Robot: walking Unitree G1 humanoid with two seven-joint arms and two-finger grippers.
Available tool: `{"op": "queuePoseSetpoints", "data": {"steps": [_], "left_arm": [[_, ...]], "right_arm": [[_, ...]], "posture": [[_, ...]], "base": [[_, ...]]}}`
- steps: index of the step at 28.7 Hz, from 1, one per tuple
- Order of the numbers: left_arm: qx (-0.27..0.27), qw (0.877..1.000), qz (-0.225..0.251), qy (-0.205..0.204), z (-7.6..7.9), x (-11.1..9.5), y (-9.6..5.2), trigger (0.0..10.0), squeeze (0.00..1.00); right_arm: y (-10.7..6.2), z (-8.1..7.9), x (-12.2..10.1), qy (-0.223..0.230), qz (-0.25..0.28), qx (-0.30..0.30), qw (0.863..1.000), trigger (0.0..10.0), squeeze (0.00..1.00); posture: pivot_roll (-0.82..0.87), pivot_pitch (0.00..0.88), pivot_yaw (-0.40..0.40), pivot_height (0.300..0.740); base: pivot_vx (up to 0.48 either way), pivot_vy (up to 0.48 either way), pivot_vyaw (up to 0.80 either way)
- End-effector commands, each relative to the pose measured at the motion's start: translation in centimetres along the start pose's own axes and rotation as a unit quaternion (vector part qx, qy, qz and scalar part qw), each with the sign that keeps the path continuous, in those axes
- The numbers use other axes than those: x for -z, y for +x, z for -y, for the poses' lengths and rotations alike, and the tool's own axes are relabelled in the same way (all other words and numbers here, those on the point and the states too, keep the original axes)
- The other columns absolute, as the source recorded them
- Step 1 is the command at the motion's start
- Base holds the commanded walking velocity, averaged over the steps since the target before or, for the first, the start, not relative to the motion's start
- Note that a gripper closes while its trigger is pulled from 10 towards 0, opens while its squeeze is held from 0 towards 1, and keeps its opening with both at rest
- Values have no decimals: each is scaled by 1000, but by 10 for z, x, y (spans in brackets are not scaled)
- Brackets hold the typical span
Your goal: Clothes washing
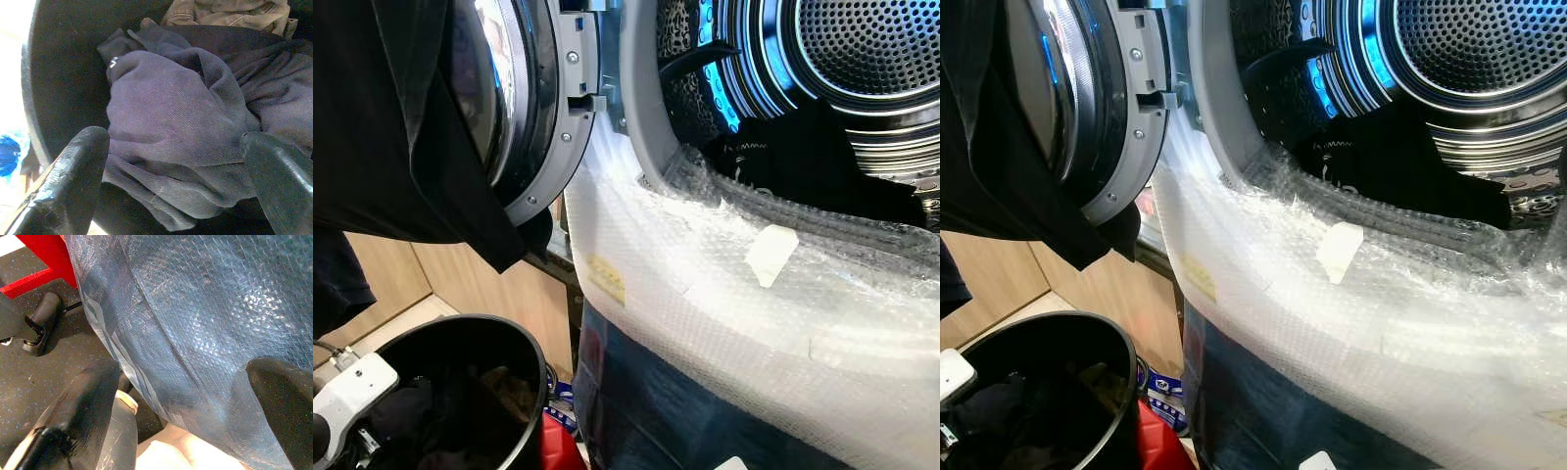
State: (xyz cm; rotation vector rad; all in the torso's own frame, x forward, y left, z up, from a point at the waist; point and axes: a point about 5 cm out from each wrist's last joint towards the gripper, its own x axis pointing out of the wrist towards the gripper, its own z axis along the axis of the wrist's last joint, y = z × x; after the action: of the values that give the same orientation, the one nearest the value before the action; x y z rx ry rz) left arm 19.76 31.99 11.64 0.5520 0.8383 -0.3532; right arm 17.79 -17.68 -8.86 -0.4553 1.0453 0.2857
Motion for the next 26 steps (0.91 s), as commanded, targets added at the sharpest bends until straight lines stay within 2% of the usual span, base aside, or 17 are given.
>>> {"op": "queuePoseSetpoints", "data": {"steps": [1, 11, 16, 22, 26], "left_arm": [[-8, 1000, 9, -7, -4, -1, -1, 10000, 0], [-13, 1000, -16, 3, -3, 11, 1, 10000, 0], [4, 1000, 5, -13, 2, 7, 2, 10000, 0], [-43, 999, 0, 0, -10, 8, 5, 10000, 0], [-52, 999, 0, 13, -8, 7, 10, 10000, 0]], "right_arm": [[0, 2, -4, 2, 7, 2, 1000, 10000, 0], [0, 2, -4, 6, 6, 6, 1000, 10000, 0], [0, 1, -4, 7, 7, 5, 1000, 10000, 0], [0, -1, 2, 7, 1, 1, 1000, 10000, 0], [0, -2, 2, 6, 2, 1, 1000, 10000, 0]], "posture": [[252, 8, -20, 740], [253, 7, -18, 740], [249, 5, -19, 740], [248, 10, -18, 740], [249, 10, -13, 740]], "base": [[0, 0, 0], [0, 0, 0], [0, 0, 0], [0, 0, 0], [0, 0, 0]]}}
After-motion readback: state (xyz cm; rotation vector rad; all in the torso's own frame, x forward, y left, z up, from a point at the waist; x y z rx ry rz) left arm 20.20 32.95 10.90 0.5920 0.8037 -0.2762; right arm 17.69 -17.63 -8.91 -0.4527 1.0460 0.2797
